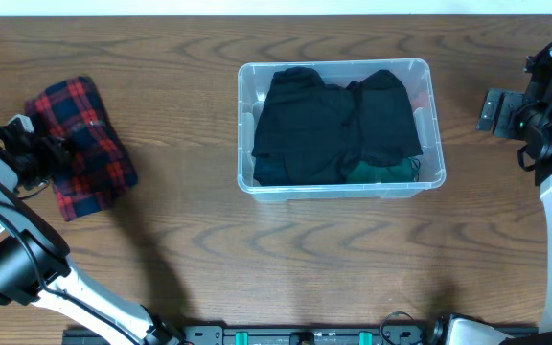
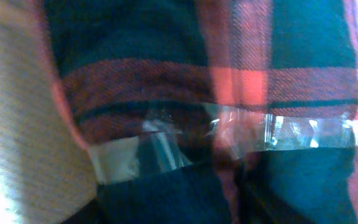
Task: Pack container
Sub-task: 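Lower the left gripper onto the plaid shirt and grasp it, then lift the plaid shirt and carry it over the bin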
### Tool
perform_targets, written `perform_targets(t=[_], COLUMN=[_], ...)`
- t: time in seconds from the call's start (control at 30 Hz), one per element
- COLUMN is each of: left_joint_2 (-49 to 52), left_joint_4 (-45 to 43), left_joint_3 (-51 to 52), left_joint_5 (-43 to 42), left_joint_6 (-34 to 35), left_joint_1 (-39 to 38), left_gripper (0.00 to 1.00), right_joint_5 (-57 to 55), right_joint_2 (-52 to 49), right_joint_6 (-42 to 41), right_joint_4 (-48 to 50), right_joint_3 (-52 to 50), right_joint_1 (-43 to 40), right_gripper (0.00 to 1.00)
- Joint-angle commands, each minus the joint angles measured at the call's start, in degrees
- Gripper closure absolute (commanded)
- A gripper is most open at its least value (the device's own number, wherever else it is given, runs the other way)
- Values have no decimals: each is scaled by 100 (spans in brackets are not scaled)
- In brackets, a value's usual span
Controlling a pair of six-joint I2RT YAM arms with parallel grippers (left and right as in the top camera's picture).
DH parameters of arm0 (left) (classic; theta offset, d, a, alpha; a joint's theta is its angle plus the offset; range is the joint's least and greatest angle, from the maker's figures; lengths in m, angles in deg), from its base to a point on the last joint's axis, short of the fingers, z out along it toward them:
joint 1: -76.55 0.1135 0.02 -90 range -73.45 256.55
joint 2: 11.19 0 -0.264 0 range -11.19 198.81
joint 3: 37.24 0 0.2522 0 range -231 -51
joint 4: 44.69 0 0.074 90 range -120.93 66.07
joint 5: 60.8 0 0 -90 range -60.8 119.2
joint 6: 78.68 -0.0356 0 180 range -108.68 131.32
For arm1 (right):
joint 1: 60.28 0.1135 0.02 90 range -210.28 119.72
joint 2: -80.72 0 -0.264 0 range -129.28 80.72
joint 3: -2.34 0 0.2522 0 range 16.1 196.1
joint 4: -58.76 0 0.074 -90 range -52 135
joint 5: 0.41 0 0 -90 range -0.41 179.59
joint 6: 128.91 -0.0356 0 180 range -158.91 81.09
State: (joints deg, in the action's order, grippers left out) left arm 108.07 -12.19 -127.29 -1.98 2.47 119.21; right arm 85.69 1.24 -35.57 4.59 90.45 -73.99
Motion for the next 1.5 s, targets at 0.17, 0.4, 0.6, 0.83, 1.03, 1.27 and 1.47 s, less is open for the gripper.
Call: perform_targets(t=[0.17, 0.4, 0.6, 0.83, 1.03, 1.27, 1.47], left_joint_2=[525, -157, -1115, -2409, -3147, -3362, -3244], left_joint_4=[271, 260, 256, 236, 229, 175, 216], left_joint_3=[181, -188, -599, -658, -658, -656, -651], left_joint_5=[640, -415, -723, -1134, -1335, -1292, -575], left_joint_6=[-74, -11, -22, -1154, -2776, -4113, -4113], left_joint_1=[-57, -63, -240, -1270, -2949, -4929, -6124], left_gripper=[94, 94, 94, 94, 94, 94, 94], right_joint_5=[-37, -37, -37, -37, -37, -37, -37], right_joint_2=[72, 72, 72, 72, 72, 72, 72], right_joint_6=[-50, -50, -50, -50, -50, -50, -50], right_joint_4=[7, 7, 7, 7, 7, 7, 7], right_joint_3=[44, 44, 44, 44, 44, 44, 44], right_joint_1=[-24, -24, -24, -24, -24, -24, -24], right_gripper=[1, 1, 1, 1, 1, 1, 1])
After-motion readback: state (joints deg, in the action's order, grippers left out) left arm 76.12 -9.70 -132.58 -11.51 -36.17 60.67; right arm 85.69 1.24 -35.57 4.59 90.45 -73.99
